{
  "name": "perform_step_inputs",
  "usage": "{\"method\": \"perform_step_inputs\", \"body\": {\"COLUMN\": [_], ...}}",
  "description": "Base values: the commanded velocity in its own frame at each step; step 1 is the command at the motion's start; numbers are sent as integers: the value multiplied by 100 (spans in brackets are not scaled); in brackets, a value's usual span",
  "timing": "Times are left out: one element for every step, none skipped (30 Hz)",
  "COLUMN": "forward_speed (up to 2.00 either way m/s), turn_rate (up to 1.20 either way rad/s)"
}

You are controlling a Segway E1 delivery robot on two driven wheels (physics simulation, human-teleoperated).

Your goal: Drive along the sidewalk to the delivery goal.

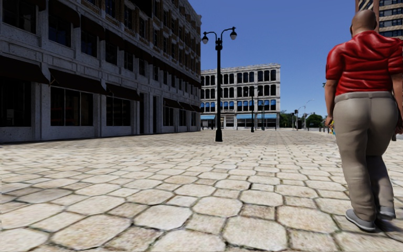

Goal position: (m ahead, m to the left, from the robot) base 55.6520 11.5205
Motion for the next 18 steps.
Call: {"method": "perform_step_inputs", "body": {"forward_speed": [200,200,200,200,200,200,200,200,200,200,200,200,200,200,200,200,200,200], "turn_rate": [0,0,0,0,0,0,0,0,0,0,0,0,0,0,0,0,0,0]}}
